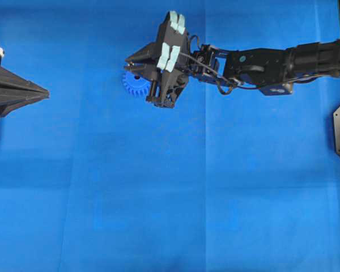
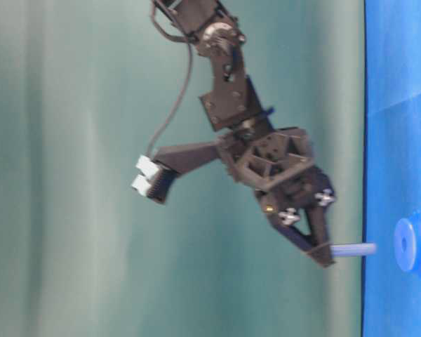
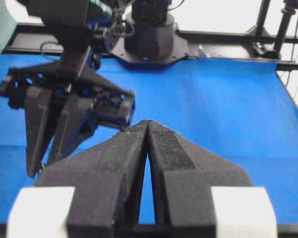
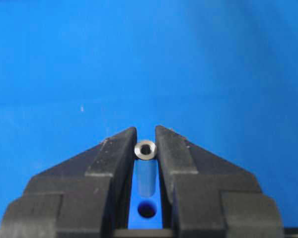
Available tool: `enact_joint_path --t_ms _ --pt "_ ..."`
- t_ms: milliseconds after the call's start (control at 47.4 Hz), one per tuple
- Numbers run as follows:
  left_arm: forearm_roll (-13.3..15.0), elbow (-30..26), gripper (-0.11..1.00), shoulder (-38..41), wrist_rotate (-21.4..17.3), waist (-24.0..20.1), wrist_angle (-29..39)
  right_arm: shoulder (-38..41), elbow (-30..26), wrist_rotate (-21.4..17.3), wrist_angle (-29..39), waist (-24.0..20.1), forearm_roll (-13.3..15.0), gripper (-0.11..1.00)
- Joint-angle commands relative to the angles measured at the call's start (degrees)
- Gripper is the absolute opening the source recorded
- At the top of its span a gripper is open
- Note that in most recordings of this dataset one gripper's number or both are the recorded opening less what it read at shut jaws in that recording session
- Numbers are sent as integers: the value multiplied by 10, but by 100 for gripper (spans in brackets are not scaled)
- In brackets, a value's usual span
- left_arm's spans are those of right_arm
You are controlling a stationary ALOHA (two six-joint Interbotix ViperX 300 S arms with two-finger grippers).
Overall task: Insert the shaft placed at a random location into the center hole of the small gear at another random location.
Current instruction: 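Align the held shaft over the gear's center hole and lower it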
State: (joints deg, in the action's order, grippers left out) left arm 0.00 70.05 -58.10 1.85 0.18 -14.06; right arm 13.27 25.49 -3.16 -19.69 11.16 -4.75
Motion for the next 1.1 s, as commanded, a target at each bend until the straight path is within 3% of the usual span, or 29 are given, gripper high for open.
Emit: enact_joint_path --t_ms 0,675,1076 --pt "0 -6 0 2 1 1 -3 -23 -3 1 -14 -1 1 3" --pt "0 -6 0 3 0 1 -3 42 1 0 -47 6 -11 3" --pt "0 -6 0 3 0 1 -5 16 17 0 -56 7 -9 3"
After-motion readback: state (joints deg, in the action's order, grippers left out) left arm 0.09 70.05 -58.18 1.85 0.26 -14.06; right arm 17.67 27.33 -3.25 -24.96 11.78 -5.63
